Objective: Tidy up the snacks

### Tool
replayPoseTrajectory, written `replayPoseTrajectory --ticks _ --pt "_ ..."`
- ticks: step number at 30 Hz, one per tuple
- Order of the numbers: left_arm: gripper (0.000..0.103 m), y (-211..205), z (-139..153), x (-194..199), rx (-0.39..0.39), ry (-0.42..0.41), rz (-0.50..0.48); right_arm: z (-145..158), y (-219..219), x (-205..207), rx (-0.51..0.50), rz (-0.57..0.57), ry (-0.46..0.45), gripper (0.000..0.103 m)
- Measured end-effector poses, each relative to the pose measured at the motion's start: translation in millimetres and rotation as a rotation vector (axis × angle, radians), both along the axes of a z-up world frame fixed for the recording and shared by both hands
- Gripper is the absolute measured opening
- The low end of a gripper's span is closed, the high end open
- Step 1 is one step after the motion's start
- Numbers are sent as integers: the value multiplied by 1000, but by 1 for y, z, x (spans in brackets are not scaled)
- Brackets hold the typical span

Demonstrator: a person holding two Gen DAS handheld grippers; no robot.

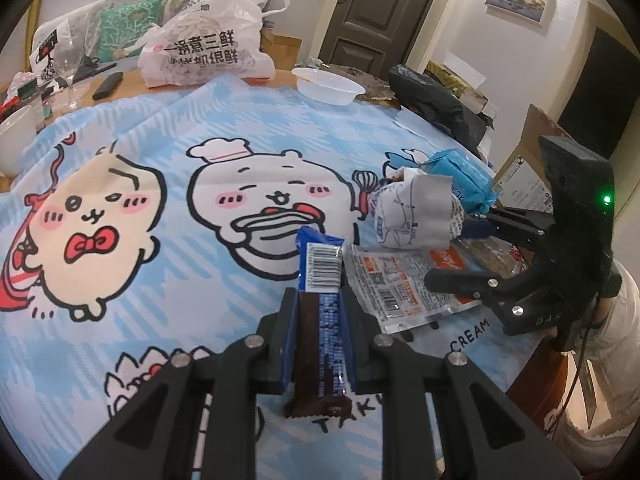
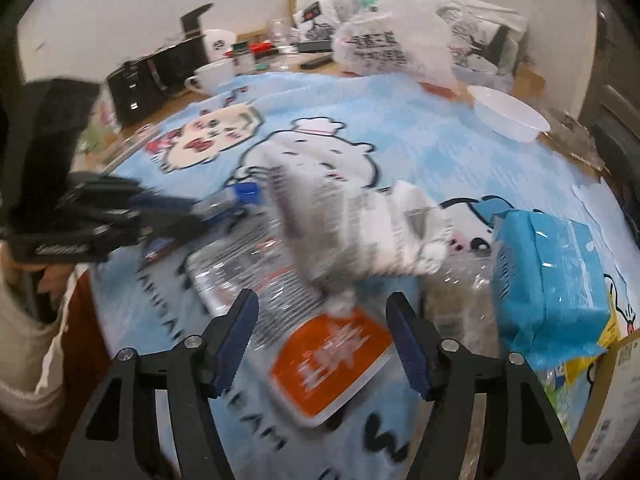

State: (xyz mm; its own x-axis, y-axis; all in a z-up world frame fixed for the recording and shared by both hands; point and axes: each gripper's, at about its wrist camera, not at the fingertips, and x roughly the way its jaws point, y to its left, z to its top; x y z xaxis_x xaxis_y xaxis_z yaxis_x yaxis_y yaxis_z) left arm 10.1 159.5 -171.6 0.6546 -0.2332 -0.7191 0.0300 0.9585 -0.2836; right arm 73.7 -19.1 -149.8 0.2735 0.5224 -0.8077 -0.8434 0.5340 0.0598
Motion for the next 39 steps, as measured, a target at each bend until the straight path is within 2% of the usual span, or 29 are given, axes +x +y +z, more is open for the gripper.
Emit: replayPoseTrajectory --ticks 1,2,13,15,20,24,36,37,39 --pt "16 1 -1 -1 -1 1 1 -2 0 3 -3 -9 1 71" --pt "16 2 -1 0 -2 2 3 -3 -1 5 3 -17 12 71" --pt "16 7 2 -8 0 -7 13 2 -7 -47 35 84 94 72" --pt "16 10 2 -10 1 -6 21 1 -4 -55 26 81 70 71" --pt "16 16 0 -15 -1 -4 34 -3 11 -62 1 -16 -28 71" --pt "16 22 -3 -18 -4 1 44 -7 25 -66 -16 -25 -91 71" --pt "16 24 -5 -20 -8 -2 40 -8 43 -58 1 -25 -96 71" --pt "16 24 -4 -20 -6 -2 39 -8 43 -58 1 -25 -96 66" --pt "19 23 -4 -21 -8 -3 38 -8 45 -59 -2 -22 -100 64"
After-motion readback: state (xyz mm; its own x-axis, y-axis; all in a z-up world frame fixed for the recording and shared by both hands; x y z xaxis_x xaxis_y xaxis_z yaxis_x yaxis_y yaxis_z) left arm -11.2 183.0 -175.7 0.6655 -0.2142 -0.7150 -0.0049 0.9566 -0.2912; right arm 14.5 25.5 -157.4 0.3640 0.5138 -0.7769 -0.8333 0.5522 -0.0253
